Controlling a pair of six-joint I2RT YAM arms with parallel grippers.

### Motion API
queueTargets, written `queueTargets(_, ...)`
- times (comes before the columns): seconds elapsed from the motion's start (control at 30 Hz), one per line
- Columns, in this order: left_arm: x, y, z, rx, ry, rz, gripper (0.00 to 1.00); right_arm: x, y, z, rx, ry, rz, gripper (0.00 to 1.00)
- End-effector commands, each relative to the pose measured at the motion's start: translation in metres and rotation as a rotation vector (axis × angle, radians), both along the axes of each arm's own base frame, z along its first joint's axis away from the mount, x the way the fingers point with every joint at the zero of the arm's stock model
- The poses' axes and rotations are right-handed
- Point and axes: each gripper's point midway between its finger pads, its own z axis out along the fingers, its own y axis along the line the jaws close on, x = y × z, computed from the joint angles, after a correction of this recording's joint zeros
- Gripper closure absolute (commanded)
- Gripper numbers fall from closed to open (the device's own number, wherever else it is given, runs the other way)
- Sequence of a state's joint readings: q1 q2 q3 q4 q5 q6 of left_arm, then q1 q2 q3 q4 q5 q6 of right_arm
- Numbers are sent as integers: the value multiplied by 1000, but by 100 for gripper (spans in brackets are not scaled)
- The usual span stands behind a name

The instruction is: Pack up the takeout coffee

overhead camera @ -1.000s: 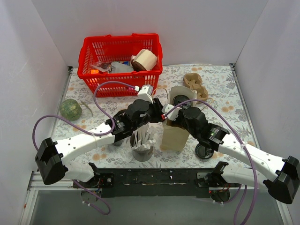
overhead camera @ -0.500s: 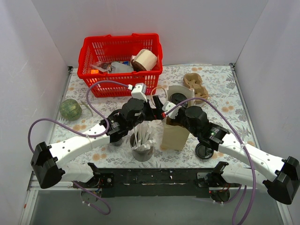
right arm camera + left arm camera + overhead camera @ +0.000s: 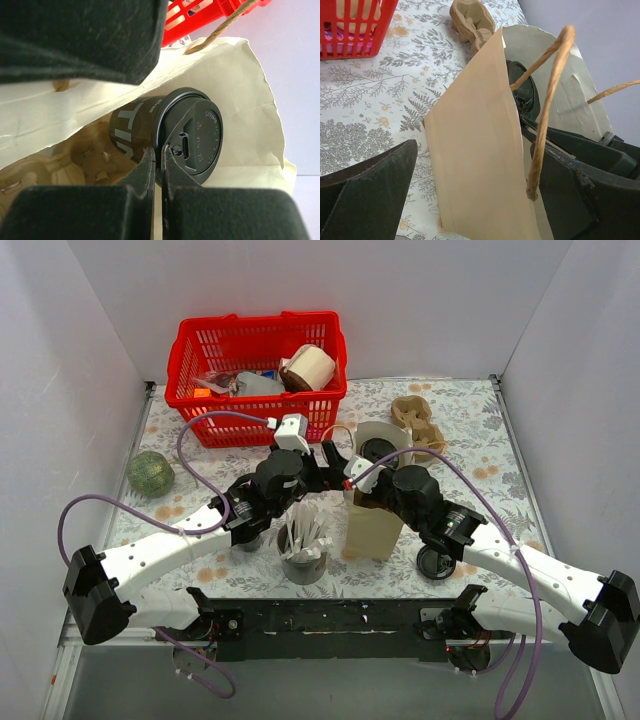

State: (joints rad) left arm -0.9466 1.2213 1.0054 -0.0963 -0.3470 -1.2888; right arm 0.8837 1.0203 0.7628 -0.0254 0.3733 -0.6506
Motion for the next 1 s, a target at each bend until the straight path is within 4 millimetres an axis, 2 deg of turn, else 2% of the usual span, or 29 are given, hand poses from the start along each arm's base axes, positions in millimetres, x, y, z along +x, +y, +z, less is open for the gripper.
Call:
queueTargets(0.0, -20, -9, 103, -243, -163, -73, 2, -3, -22, -46, -196, 84, -35, 99)
queueTargets(0.2, -21, -7, 106, -233, -163, -73, 2, -3, -29, -53, -274, 115, -45, 99)
queueTargets(0.27, -20, -5, 97, -197, -138, -62, 2, -2, -35, -57, -322, 122, -64, 99)
queueTargets(0.5, -21, -4, 99, -187, -132, -65, 2, 2, -51, -53, -446, 109, -121, 99)
queueTargets(0.6, -22, -2, 102, -177, -134, -63, 2, 3, -50, -49, -457, 106, -124, 99)
queueTargets(0.7, -22, -1, 106, -172, -138, -64, 2, 3, -43, -29, -403, 81, -97, 99)
queueTargets(0.73, -22, -1, 106, -170, -137, -67, 2, 4, -39, -14, -377, 61, -89, 99)
queueTargets(0.83, -24, -2, 111, -168, -141, -79, 2, -1, -41, 12, -345, 37, -79, 99)
queueTargets(0.87, -25, -1, 112, -167, -140, -80, 2, -3, -41, 27, -319, 21, -74, 99)
queueTargets(0.93, -26, -2, 113, -166, -139, -91, 2, -8, -43, 36, -316, 20, -50, 99)
queueTargets(0.97, -27, -1, 115, -168, -141, -91, 2, -9, -43, 49, -293, 4, -47, 99)
